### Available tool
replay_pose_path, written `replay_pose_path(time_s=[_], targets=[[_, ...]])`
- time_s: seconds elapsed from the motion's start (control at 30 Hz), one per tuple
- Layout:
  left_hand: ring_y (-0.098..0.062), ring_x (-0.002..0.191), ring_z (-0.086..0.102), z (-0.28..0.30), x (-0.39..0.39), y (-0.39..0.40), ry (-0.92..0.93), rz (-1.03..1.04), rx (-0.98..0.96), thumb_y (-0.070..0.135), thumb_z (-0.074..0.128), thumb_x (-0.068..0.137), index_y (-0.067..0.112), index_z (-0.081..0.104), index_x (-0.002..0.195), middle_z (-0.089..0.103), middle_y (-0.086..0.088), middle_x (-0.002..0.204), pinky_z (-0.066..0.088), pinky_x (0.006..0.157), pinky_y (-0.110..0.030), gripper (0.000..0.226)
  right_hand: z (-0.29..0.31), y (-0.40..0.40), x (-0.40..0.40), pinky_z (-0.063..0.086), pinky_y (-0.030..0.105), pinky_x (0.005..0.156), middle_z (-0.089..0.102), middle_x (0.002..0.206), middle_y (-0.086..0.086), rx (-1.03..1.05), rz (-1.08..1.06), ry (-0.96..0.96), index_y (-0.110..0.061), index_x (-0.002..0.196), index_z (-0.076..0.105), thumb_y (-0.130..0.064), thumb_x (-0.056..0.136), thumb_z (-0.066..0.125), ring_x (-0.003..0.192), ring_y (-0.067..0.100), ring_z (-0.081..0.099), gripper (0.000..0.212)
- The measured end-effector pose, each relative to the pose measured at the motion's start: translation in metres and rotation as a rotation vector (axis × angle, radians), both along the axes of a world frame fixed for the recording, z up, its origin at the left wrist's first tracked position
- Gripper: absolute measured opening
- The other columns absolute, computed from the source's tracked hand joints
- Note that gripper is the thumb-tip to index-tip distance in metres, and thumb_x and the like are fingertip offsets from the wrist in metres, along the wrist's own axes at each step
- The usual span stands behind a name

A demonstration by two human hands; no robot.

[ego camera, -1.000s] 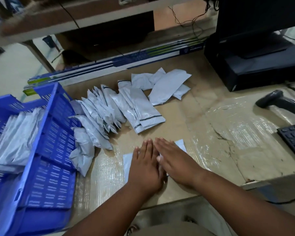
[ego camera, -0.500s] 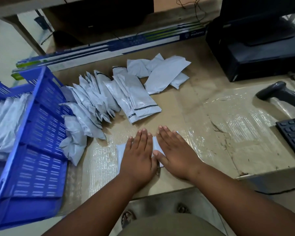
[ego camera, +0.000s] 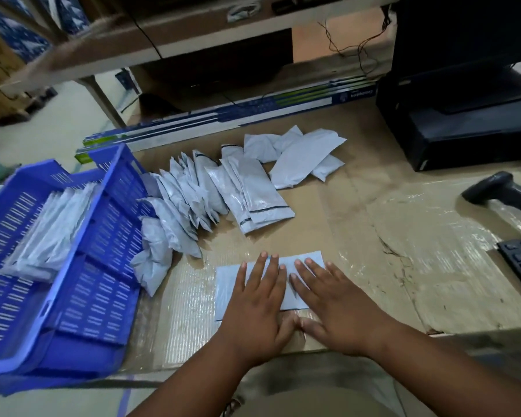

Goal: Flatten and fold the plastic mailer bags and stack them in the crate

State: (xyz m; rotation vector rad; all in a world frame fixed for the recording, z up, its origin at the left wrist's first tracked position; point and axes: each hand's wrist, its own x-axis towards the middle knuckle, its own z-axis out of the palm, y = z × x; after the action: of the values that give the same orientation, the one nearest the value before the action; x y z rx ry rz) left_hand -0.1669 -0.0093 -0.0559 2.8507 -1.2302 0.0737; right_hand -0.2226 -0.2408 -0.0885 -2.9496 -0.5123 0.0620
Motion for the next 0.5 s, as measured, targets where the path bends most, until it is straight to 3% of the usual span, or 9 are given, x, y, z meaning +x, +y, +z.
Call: replay_pose_path(time_s=[0.2, 0.33, 0.4, 0.5], targets=[[-0.024, 0.165, -0.003, -0.012, 0.009, 0.035, 0.112, -0.021, 0.064, 0.078, 0.038, 0.1, 0.021, 0.012, 0.171, 0.0, -0.003, 0.179, 0.017, 0.129, -0.057, 0.095, 0.01, -0.003, 0.007, 0.018, 0.059, 0.128, 0.013, 0.176, 0.009, -0.084, 0.017, 0.092, -0.021, 0.166, 0.028, -0.083, 0.097, 0.022, 0.162, 0.029, 0.015, 0.093], [-0.021, 0.164, -0.01, -0.014, 0.014, 0.033, 0.159, -0.043, 0.036, 0.072, 0.036, 0.104, 0.024, 0.006, 0.171, -0.006, -0.001, 0.179, 0.012, 0.13, -0.056, 0.088, 0.029, 0.009, 0.022, 0.024, 0.054, 0.128, 0.052, 0.155, 0.009, -0.013, -0.019, -0.04, -0.017, 0.145, 0.059, -0.072, 0.101, 0.034, 0.142, 0.027, 0.049, 0.075], [-0.017, 0.163, -0.014, -0.011, 0.019, 0.037, 0.244, -0.077, -0.014, 0.062, 0.04, 0.107, 0.026, 0.002, 0.171, -0.01, 0.003, 0.178, 0.006, 0.131, -0.055, 0.082, 0.035, 0.026, 0.03, 0.018, 0.049, 0.13, 0.04, 0.164, 0.007, 0.098, -0.024, -0.017, -0.017, 0.156, 0.045, -0.069, 0.105, 0.03, 0.151, 0.024, 0.037, 0.074], [-0.015, 0.165, -0.001, -0.001, 0.026, 0.053, 0.409, -0.081, -0.222, 0.041, 0.057, 0.108, 0.022, 0.015, 0.17, 0.003, 0.005, 0.178, 0.009, 0.133, -0.052, 0.077, 0.021, 0.052, 0.034, 0.0, 0.045, 0.132, -0.009, 0.177, 0.003, 0.113, 0.047, 0.086, -0.019, 0.17, 0.004, -0.071, 0.106, 0.017, 0.163, 0.017, -0.008, 0.083]])
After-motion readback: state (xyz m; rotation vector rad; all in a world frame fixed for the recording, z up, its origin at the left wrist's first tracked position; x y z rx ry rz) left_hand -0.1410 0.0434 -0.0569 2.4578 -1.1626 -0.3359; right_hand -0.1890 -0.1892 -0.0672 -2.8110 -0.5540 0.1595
